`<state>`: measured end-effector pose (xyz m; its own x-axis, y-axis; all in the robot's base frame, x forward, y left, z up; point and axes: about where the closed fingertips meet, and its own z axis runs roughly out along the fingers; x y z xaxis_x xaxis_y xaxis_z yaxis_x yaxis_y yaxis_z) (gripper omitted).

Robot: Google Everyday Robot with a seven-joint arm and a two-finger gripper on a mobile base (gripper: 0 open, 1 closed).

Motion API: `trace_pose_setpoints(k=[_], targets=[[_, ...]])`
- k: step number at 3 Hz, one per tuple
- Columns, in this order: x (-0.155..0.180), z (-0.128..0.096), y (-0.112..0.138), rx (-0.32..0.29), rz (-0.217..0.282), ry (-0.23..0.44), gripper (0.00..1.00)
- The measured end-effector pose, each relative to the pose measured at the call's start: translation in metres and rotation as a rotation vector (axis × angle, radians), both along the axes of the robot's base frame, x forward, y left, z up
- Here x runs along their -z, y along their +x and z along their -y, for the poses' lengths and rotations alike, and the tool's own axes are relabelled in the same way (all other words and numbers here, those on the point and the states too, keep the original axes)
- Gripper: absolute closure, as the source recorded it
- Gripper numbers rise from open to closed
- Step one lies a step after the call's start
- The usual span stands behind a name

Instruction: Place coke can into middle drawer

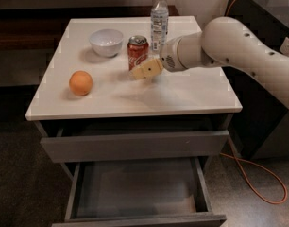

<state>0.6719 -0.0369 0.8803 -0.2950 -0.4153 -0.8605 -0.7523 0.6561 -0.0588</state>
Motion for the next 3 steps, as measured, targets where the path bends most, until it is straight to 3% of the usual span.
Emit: trace_pose_setpoints(k=[2, 3], targets=[[-0.012, -0.021, 0.036, -0.019, -0.006, 0.021, 0.00], [-0.022, -0.040, 0.035, -0.050, 0.002, 0.022, 0.22]])
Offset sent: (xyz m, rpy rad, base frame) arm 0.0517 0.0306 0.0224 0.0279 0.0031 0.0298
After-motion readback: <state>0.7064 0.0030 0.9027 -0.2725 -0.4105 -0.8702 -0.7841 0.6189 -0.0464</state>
